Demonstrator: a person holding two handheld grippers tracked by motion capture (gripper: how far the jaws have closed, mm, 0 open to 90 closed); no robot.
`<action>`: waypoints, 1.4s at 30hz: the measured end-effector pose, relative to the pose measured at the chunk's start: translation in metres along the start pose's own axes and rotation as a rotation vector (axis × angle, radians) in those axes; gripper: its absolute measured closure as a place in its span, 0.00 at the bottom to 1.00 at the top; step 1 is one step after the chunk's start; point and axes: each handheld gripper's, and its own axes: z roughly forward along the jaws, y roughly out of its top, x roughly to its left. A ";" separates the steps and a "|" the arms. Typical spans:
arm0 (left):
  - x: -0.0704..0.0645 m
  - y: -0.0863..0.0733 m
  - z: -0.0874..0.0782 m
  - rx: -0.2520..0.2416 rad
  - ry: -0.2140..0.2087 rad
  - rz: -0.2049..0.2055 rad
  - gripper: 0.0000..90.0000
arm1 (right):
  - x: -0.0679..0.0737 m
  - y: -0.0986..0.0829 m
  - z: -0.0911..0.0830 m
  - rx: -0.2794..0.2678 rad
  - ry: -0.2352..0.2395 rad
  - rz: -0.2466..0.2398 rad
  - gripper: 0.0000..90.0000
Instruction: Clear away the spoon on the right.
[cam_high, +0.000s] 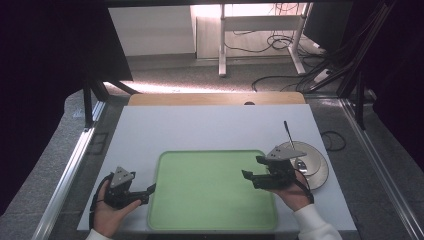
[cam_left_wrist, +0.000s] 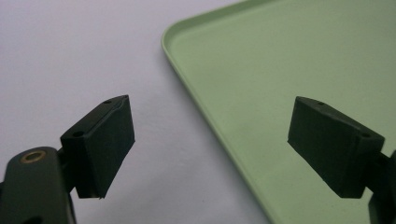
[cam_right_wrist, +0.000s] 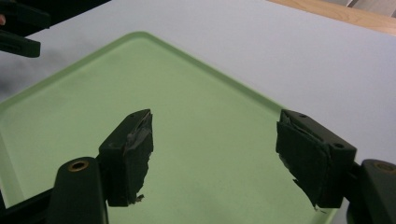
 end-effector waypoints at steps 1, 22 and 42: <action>0.000 0.000 0.000 0.000 -0.001 0.002 0.16 | -0.001 0.001 0.001 0.001 0.000 0.002 0.31; -0.003 0.003 -0.001 -0.001 0.003 0.003 0.16 | -0.030 0.029 -0.002 -0.042 -0.046 0.028 0.30; 0.001 0.005 0.001 0.007 0.005 -0.002 0.16 | -0.071 0.048 -0.012 -0.068 -0.122 0.071 0.30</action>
